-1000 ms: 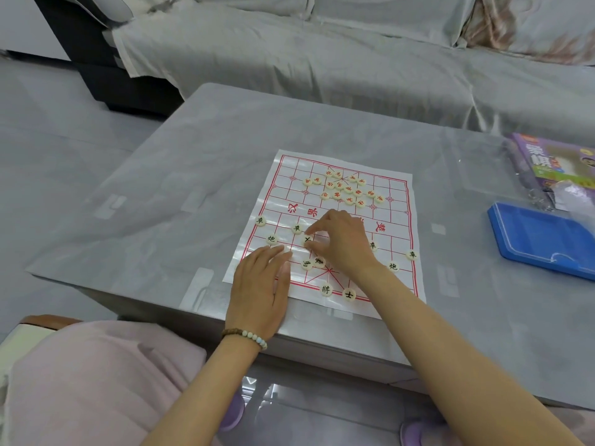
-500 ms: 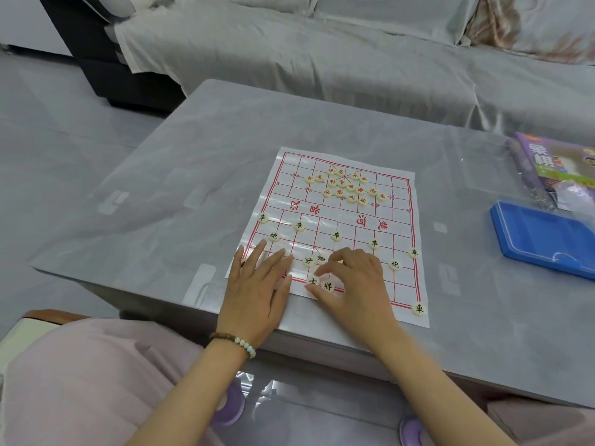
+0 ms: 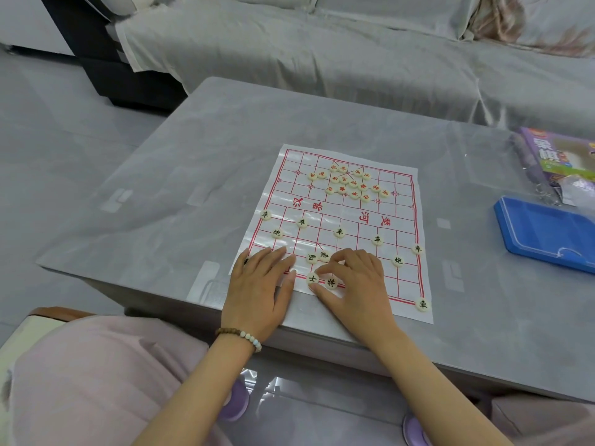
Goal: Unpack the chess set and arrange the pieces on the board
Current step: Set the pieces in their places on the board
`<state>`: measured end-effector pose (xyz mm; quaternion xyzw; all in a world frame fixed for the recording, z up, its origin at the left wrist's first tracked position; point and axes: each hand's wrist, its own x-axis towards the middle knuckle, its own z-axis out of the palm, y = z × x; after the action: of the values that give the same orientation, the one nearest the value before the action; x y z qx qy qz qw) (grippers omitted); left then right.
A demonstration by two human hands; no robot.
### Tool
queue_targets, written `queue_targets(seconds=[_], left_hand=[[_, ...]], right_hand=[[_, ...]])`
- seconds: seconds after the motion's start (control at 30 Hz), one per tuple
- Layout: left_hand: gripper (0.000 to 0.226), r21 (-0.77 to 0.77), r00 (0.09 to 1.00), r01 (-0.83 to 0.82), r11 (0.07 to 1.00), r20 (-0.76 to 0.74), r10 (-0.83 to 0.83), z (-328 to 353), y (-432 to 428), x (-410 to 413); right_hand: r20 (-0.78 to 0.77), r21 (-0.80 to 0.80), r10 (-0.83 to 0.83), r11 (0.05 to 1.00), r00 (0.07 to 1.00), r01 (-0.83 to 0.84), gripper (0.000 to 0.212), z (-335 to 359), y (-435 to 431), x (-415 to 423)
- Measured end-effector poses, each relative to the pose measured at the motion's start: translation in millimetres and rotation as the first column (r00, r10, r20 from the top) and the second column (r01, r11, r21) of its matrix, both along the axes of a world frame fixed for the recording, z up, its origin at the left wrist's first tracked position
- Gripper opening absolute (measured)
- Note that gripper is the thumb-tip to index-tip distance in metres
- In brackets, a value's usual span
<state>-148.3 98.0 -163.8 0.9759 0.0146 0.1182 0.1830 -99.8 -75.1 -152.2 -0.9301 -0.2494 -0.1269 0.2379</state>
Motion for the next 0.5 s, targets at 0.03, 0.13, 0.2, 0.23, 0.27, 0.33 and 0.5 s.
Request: queue_targets(seconds=[0.03, 0.13, 0.2, 0.23, 0.27, 0.33, 0.5], left_hand=[[0.053, -0.007, 1.000, -0.001, 1.000, 0.000, 0.001, 0.2, -0.3, -0.1], [0.052, -0.013, 1.000, -0.008, 1.000, -0.007, 0.008, 0.0, -0.5, -0.7], [0.052, -0.013, 1.000, -0.008, 1.000, -0.007, 0.008, -0.4, -0.6, -1.0], [0.052, -0.014, 1.000, -0.008, 1.000, -0.009, 0.008, -0.4, -0.6, -1.0], [0.052, -0.014, 1.000, -0.008, 1.000, -0.010, 0.008, -0.5, -0.4, -0.9], [0.051, -0.015, 1.000, -0.008, 1.000, -0.013, 0.008, -0.8, 0.1, -0.8], [0.055, -0.021, 1.000, -0.002, 1.000, -0.002, 0.002, 0.0, -0.4, -0.9]], right_hand=[[0.002, 0.004, 0.000, 1.000, 1.000, 0.000, 0.025, 0.0, 0.9, 0.0], [0.001, 0.008, 0.002, 1.000, 1.000, -0.002, 0.025, -0.5, 3.2, -0.5], [-0.003, 0.007, -0.002, 1.000, 1.000, 0.002, 0.025, -0.9, 3.4, -0.6], [-0.005, 0.006, -0.007, 1.000, 1.000, 0.007, 0.025, -1.1, 3.2, -0.6], [-0.007, 0.005, -0.012, 1.000, 1.000, 0.012, 0.025, -1.2, 3.0, -0.8], [-0.011, 0.006, -0.012, 1.000, 1.000, 0.012, 0.026, -1.2, 3.0, -1.7], [0.008, 0.032, -0.035, 0.999, 0.999, 0.035, 0.026, 7.7, -1.8, 5.7]])
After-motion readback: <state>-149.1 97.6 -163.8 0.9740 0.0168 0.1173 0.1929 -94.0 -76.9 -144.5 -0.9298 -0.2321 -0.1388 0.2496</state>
